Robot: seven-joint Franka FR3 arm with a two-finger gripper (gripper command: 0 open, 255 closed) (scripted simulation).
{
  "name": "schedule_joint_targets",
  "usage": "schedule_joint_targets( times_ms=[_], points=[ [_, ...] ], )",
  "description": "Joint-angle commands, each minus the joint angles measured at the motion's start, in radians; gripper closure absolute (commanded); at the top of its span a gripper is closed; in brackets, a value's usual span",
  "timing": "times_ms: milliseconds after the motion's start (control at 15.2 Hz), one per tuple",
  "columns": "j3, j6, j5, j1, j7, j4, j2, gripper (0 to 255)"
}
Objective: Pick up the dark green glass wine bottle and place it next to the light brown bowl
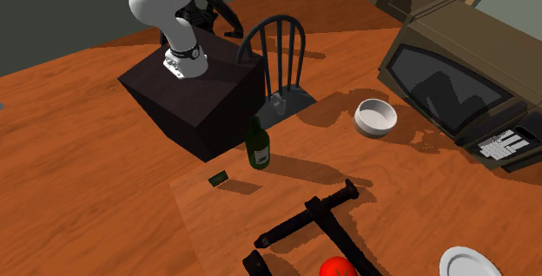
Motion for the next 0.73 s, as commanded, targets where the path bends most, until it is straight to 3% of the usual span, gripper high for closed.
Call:
schedule_joint_targets(
  times_ms=[0,660],
  points=[
    [0.0,0.0,0.0,0.0,0.0,0.0,0.0,0],
    [-0.117,0.35,-0.076,-0.063,-0.094,-0.075,0.216,0]
  ],
)
